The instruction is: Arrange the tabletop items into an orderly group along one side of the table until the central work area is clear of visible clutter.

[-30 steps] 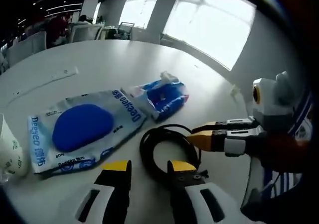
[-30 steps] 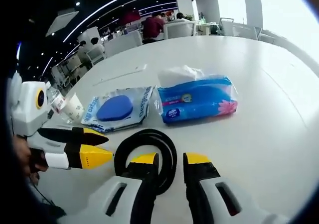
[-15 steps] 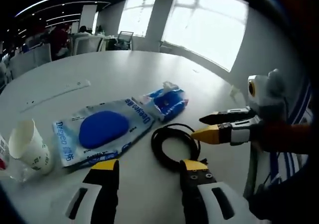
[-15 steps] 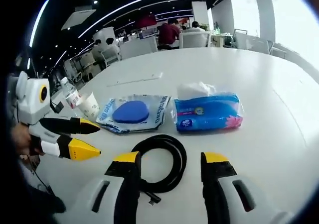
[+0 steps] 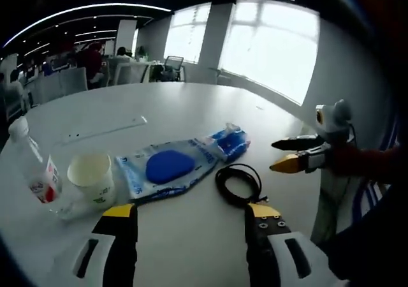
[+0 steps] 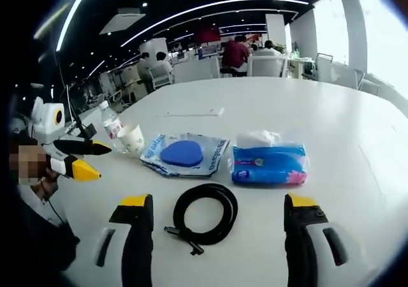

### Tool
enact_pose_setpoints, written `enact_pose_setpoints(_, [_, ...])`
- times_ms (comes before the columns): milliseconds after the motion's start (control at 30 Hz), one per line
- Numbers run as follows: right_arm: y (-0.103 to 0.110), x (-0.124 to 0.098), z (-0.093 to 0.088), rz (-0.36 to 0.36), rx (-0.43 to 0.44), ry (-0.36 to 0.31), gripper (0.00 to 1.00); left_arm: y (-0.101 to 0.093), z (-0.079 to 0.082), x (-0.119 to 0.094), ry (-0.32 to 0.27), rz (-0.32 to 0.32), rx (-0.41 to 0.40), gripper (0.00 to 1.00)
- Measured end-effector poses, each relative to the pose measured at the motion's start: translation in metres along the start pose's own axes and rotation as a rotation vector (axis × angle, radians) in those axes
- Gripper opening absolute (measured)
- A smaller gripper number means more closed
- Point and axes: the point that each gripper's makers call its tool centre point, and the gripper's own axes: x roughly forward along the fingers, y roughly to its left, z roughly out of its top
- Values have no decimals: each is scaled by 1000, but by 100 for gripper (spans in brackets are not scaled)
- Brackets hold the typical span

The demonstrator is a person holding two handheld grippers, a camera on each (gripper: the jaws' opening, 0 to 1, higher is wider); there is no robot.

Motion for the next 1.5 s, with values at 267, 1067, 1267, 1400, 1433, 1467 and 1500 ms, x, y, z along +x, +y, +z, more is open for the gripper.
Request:
enact_pose_setpoints(267, [3,-17,5,34,-28,-7,94,27,-5,-41,-37,91,-60,77])
enact_pose_setpoints(1067, [4,-58,7,82,-102,-25,100,39,-3,-111,-55,97,34,100])
enact_pose_setpoints(1267, [3,-61,11,87,-97,-34,100,40,-1,-114,-55,103,47,100])
enact_pose_setpoints(1400, [1,-62,12,92,-98,-37,100,40,1,-115,-62,99,48,100])
enact_pose_setpoints(1433, [1,-62,12,93,-98,-34,100,40,1,-115,-62,99,48,100])
enact_pose_setpoints(1467, [2,-63,12,96,-99,-36,100,40,0,-117,-62,99,46,100])
enact_pose_setpoints(1500, [5,-63,13,100,-99,-38,100,41,0,-117,-60,99,45,100])
